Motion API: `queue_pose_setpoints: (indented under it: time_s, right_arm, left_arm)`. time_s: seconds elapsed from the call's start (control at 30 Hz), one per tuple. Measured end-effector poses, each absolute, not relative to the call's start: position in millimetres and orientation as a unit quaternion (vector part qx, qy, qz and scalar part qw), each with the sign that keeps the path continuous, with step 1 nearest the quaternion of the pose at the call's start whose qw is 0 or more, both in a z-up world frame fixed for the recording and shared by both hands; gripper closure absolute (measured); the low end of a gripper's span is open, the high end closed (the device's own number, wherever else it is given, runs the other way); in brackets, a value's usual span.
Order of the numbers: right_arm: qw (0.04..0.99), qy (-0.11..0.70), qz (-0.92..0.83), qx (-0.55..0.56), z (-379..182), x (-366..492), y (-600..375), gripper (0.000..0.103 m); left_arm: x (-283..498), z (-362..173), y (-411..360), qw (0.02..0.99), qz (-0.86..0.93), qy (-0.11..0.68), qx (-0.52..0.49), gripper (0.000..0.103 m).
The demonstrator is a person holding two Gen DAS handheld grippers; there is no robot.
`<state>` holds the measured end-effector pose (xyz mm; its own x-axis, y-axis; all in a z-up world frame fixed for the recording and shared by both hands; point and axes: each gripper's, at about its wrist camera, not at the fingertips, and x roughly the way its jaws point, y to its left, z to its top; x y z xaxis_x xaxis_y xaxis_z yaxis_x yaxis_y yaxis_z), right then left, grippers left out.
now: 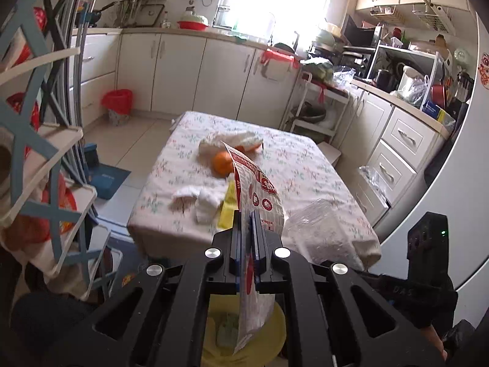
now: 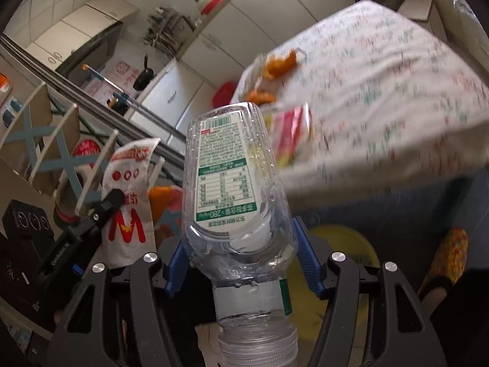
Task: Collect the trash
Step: 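Carry the wrapper and bottle over the yellow bucket and release both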
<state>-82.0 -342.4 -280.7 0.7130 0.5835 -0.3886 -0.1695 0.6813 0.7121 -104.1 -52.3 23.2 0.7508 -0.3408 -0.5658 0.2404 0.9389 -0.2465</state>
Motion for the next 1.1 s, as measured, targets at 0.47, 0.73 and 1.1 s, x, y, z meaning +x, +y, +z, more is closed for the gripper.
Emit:
queue_pose_setpoints:
  time_s: [0.47, 0.73, 1.1]
  right_arm:
    - [0.818, 0.424, 0.195, 0.337, -231.5, -88.3, -327.5, 0.042]
    - [0.798, 0.470, 0.167, 0.338, -179.3, -64.3, -315.8, 0.041]
    - [0.785, 0.483, 0.153, 0.356, -84.5, -48.4, -294.0, 0.035]
  left_arm:
    - [-120.5, -36.2, -52.9, 0.891, -0.147, 0.420, -0.092, 0.098]
    - [-113.5, -78.6, -56.0, 0.851, -0.145, 0.494, -0.097, 0.097]
    - [-123.2, -62.5, -47.3, 0.874, -0.124, 0.458, -0.104, 0.077]
